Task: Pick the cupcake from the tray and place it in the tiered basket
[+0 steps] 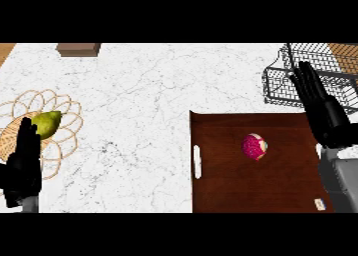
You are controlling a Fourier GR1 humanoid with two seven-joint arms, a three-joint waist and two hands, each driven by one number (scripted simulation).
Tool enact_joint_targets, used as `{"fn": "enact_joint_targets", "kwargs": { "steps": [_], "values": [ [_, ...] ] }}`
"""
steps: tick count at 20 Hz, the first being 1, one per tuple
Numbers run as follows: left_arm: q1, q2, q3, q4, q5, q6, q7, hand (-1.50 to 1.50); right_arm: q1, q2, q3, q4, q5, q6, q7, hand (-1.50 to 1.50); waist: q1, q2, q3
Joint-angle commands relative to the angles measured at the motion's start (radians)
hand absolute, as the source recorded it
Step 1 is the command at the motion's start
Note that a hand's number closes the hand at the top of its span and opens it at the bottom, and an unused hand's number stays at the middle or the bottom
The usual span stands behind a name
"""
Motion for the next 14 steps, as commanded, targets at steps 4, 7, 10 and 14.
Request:
{"fn": "enact_joint_targets", "kwargs": {
  "steps": [4, 7, 10, 14],
  "values": [
    [-0.11, -0.018, -0.116, -0.052, -0.079, -0.025, 0.008, 0.0, -0.05, -0.084, 0.115, -0.28, 0.192, -0.047, 0.04, 1.5, -0.025, -0.015, 0.013],
    [-0.097, -0.03, -0.139, -0.044, -0.063, -0.056, 0.019, 0.0, -0.186, 0.166, -0.064, -0.357, -0.057, -0.196, -0.133, 1.5, -0.043, -0.068, 0.062],
    [-0.199, -0.071, -0.237, -0.051, -0.124, -0.066, 0.062, 0.0, 0.038, 0.011, 0.139, -0.324, 0.22, -0.146, 0.136, -1.5, -0.02, -0.004, 0.017],
    [-0.174, -0.061, -0.248, -0.125, -0.128, -0.068, 0.13, 0.0, 0.155, -0.091, 0.193, -0.491, 0.158, 0.034, 0.181, -1.5, -0.004, -0.007, 0.017]
  ]
}}
